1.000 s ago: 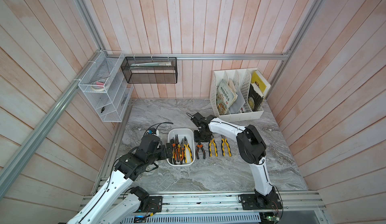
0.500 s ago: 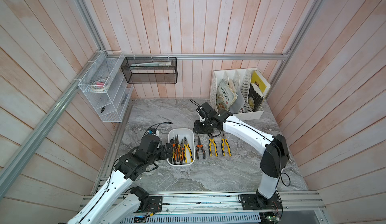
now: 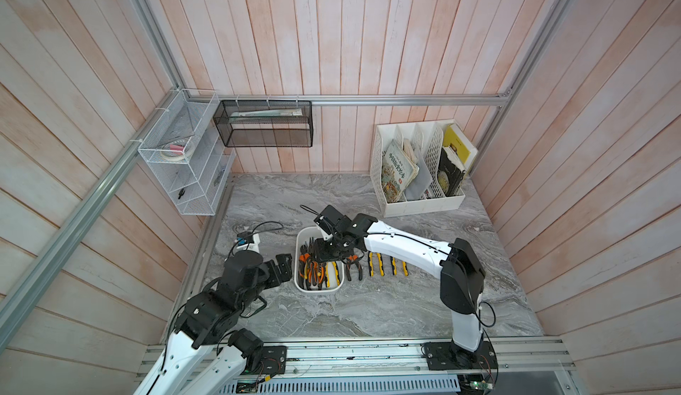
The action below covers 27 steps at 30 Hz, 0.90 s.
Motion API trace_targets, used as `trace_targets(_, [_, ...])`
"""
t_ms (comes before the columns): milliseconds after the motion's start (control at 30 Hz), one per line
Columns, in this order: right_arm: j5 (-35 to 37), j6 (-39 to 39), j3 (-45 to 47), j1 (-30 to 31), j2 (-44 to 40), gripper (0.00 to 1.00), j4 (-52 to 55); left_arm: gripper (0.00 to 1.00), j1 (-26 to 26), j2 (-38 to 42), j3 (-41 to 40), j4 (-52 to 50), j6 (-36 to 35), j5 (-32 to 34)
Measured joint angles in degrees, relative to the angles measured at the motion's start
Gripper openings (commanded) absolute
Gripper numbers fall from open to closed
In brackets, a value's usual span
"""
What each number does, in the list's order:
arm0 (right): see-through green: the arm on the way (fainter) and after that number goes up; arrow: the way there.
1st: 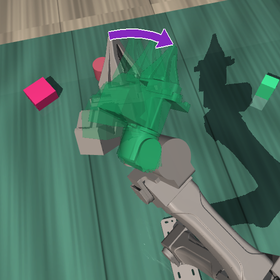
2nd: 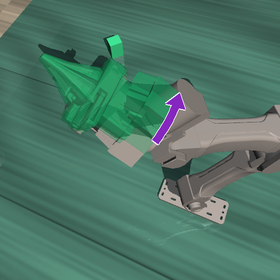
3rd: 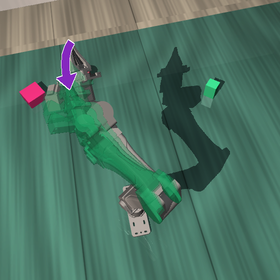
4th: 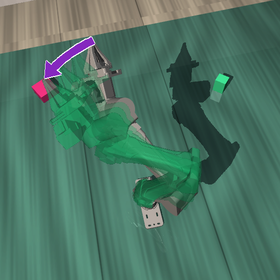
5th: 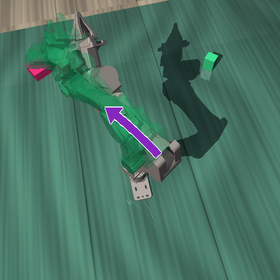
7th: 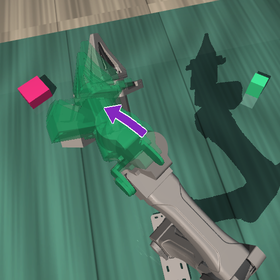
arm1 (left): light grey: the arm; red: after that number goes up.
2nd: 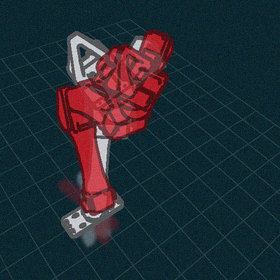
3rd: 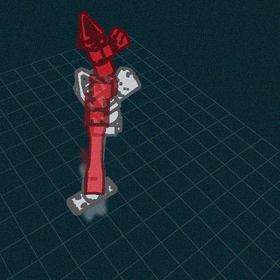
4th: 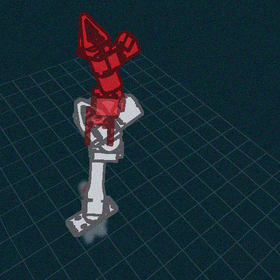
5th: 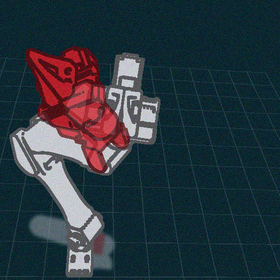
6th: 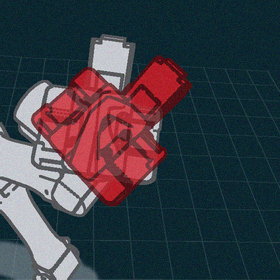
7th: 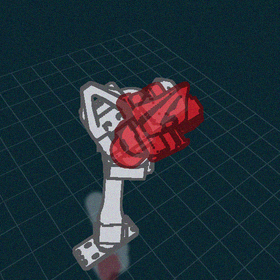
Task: Take the pliers out of the storage box
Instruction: Pick up the pliers from the storage box.
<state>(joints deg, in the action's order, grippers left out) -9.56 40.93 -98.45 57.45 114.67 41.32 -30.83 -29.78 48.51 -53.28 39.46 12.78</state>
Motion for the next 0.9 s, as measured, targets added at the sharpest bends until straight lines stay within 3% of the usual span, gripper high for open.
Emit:
trace_targets(167, [0.0, -0.24, -6.54, 1.01, 5.09, 0.48, 1.84, 1.0, 0.0, 7.48, 1.53, -4.63, 4.83, 1.16])
trace_targets(500, [0.0, -0.74, -16.09, 1.68, 13.2, 0.47, 6.71, 1.0, 0.0, 5.38, 2.6, -13.64, 7.87, -4.79])
trace_targets(767, [-0.17, -1.57, -17.77, 2.05, 17.75, 0.47, 10.05, 1.0, 0.0, 5.18, 4.52, -15.41, 7.91, -7.04])
trace_targets(900, [-0.2, -1.86, -18.23, 2.38, 17.97, 0.42, 10.84, 1.0, 0.0, 5.22, 4.5, -16.41, 8.02, -7.85])
